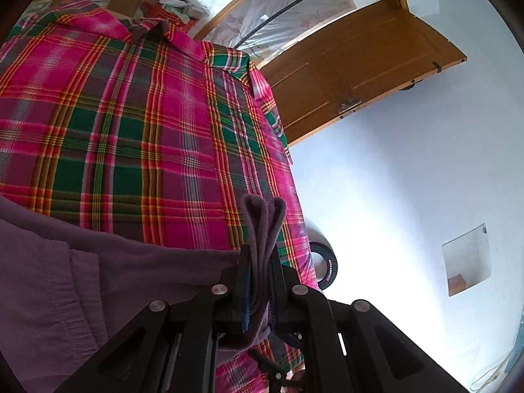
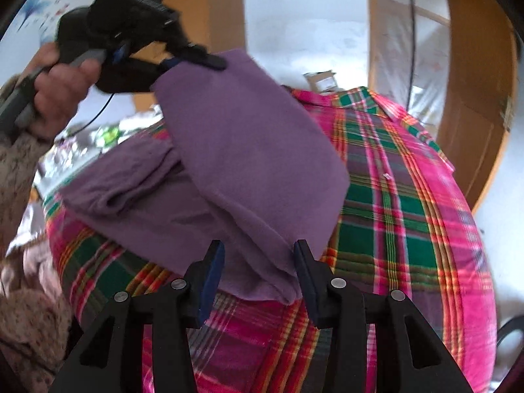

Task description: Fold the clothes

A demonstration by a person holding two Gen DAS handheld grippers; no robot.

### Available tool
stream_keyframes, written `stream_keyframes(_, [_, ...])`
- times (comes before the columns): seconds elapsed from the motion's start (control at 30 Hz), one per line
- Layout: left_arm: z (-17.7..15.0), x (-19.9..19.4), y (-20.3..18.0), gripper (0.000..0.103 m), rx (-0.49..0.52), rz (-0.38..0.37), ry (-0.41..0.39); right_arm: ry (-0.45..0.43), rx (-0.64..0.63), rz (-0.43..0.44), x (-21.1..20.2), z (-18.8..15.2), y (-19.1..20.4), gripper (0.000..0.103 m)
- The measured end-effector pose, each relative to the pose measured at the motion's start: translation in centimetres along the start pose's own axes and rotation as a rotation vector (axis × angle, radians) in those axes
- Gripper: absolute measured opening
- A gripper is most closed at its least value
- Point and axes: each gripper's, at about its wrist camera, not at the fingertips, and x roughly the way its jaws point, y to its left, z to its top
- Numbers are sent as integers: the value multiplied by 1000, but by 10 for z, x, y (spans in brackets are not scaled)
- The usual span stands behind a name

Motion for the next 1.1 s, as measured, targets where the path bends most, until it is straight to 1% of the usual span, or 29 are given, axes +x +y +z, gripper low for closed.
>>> stream_keyframes(0.07, [2,3,2,9,-6,5,-3,33,-68,18,-2,-3,8,46])
stream_keyframes(0.17, [1,4,7,9,-21,12,-3,61,-115,23,-6,-7,11,46])
stream_keyframes(0.4, [5,6,4,9,-21,13,-14,10,77,37,-3,-1,-33,46])
stream_keyframes(0.47, [7,6,1,9,-15,10,-19,26,92,60,5,-1,-36,46])
stream_keyframes(0.7, [15,11,-12,9,-4,-6,-23,51,32,134,0,-5,-19,46])
stream_keyframes(0.87, [15,16,-17,9,-1,-12,-22,67,-18,188,-7,-7,-6,46])
stream_keyframes(0.97, [14,17,-18,9,-5,-13,-20,68,-39,220,-12,-9,0,41])
stream_keyframes(1.0, [14,16,-17,9,-7,-13,-20,62,-35,215,-13,-10,-1,41])
stream_keyframes(1.03, [13,16,-17,9,-9,-13,-21,52,-21,191,-15,-10,-3,41])
stream_keyframes(1.1, [12,15,-16,9,-13,-12,-21,1,41,108,-20,-10,-14,41])
